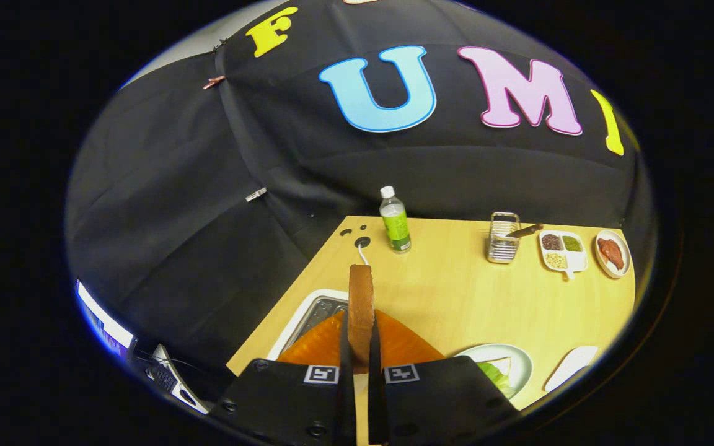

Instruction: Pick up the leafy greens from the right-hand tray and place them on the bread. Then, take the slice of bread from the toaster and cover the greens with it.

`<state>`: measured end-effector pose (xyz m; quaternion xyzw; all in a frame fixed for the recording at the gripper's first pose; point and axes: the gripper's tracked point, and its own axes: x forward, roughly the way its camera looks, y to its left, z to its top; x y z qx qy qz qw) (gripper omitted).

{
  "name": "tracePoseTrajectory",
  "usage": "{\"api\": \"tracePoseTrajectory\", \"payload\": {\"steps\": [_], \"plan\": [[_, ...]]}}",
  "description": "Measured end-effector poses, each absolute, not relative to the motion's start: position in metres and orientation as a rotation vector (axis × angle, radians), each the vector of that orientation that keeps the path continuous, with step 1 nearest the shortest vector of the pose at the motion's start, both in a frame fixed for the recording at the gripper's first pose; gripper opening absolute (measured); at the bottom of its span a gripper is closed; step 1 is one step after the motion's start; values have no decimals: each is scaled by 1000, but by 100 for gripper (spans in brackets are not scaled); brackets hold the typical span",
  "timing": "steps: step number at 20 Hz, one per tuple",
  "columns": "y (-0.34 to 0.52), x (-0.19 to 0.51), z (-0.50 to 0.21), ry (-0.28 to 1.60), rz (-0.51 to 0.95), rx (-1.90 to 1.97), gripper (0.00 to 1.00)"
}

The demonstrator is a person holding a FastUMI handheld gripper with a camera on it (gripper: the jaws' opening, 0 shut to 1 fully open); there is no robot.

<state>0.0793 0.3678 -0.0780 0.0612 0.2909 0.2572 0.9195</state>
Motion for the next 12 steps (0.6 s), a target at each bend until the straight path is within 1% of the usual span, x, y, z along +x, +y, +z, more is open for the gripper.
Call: {"api": "tracePoseTrajectory", "payload": {"steps": [7,12], "plan": [[285,82,-108,644,392,148,12],[244,80,-148,711,356,179,12]]}}
